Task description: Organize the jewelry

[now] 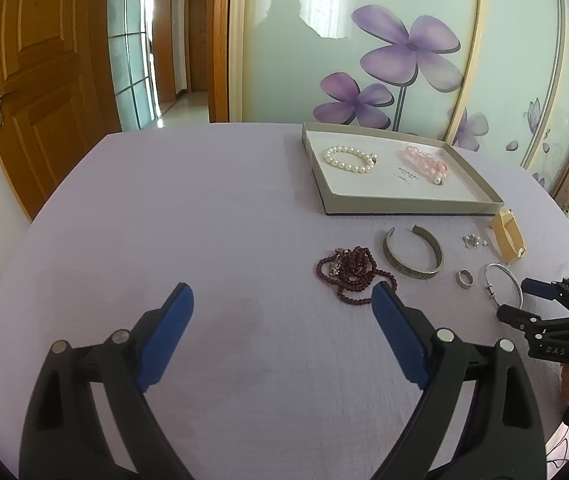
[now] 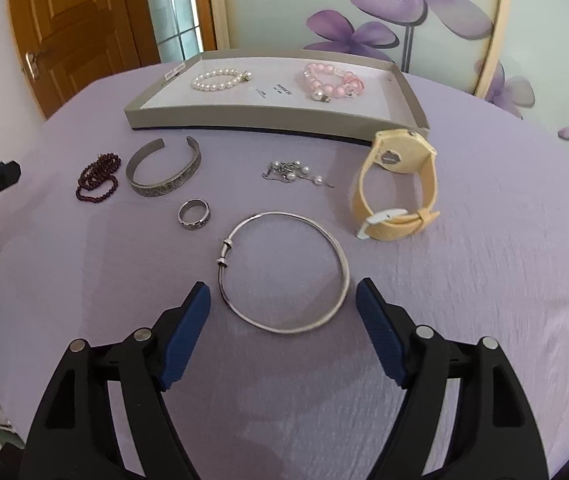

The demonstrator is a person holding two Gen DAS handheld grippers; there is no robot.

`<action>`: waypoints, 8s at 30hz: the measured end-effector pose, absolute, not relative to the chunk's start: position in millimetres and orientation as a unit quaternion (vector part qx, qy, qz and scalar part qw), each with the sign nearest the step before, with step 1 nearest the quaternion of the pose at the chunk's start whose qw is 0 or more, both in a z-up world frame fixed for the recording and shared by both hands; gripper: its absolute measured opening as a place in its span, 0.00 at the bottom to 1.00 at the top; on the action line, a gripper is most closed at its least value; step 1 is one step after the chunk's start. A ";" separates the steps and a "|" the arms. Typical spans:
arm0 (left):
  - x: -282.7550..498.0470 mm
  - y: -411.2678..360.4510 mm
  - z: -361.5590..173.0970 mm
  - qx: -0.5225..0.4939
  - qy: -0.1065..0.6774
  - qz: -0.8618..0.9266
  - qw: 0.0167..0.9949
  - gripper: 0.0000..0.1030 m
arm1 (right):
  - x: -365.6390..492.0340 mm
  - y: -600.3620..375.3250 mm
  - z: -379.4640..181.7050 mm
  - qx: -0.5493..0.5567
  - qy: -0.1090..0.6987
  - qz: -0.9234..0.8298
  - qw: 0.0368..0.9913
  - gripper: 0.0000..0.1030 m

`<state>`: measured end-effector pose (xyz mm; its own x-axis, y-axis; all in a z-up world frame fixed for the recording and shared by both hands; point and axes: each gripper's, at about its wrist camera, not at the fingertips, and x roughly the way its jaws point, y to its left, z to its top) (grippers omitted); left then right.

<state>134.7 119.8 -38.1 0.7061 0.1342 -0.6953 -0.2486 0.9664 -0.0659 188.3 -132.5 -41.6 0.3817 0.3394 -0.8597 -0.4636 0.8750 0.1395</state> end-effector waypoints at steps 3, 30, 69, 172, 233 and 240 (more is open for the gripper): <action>135.3 119.7 -39.8 -0.076 0.371 0.104 0.920 0.88 | 191.1 -128.8 -42.0 -0.063 0.499 0.244 0.829 0.75; 145.6 104.7 -49.7 -0.067 0.389 0.072 0.916 0.88 | 197.8 -119.4 -41.0 -0.068 0.494 0.251 0.830 0.70; 217.0 65.9 -82.1 0.013 0.444 -0.011 0.896 0.18 | 202.4 -153.2 -20.9 -0.008 0.486 0.258 0.835 0.70; 276.1 143.3 21.8 -0.094 0.312 0.098 0.940 0.62 | 385.1 -123.7 -28.4 0.032 0.488 0.201 0.849 0.71; 167.0 115.1 -48.6 -0.128 0.289 0.046 0.948 0.94 | 234.3 -123.3 -27.6 0.010 0.481 0.283 0.830 0.47; 168.5 119.5 -51.1 -0.140 0.295 0.043 0.944 0.95 | 250.1 -111.1 -37.9 -0.018 0.490 0.253 0.834 0.47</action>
